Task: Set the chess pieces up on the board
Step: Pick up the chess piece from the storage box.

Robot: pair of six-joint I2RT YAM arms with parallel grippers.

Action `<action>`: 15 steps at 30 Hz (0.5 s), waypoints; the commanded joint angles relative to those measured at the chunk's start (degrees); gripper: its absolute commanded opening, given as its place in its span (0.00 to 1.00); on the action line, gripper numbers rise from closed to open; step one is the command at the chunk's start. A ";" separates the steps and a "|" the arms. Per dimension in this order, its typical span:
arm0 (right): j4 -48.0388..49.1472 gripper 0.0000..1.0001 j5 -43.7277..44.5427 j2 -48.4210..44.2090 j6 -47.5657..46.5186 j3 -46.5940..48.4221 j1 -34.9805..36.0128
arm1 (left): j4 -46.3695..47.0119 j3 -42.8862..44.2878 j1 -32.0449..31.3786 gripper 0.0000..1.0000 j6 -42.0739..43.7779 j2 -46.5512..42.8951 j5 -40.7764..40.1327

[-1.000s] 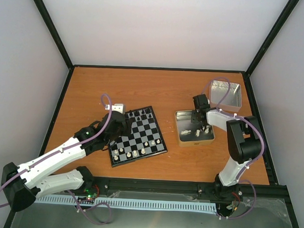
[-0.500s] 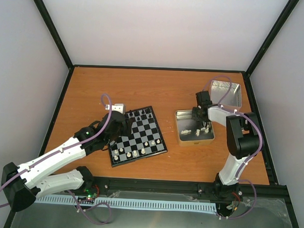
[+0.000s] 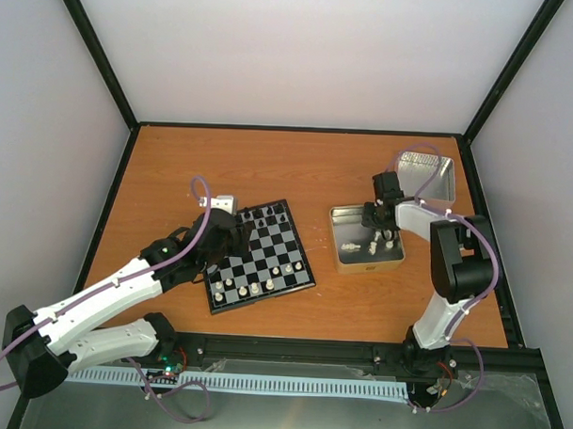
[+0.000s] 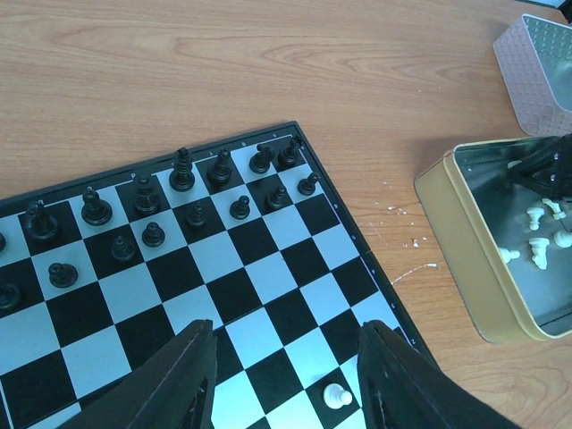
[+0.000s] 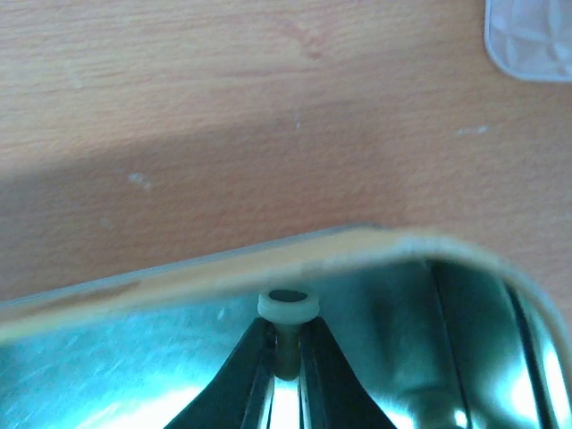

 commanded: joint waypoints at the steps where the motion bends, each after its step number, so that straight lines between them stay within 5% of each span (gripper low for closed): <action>1: -0.01 0.07 -7.25 -6.86 4.71 -3.09 -0.39 | 2.18 0.58 0.27 0.47 -0.30 0.50 1.23; 8: 8.48 0.07 -28.69 -20.33 10.02 -12.82 0.01 | 7.34 0.11 1.16 0.54 -0.81 1.12 10.37; 15: 17.41 0.08 -51.16 -30.83 1.77 -16.12 8.78 | 17.24 -0.68 7.87 0.66 -4.76 1.07 33.33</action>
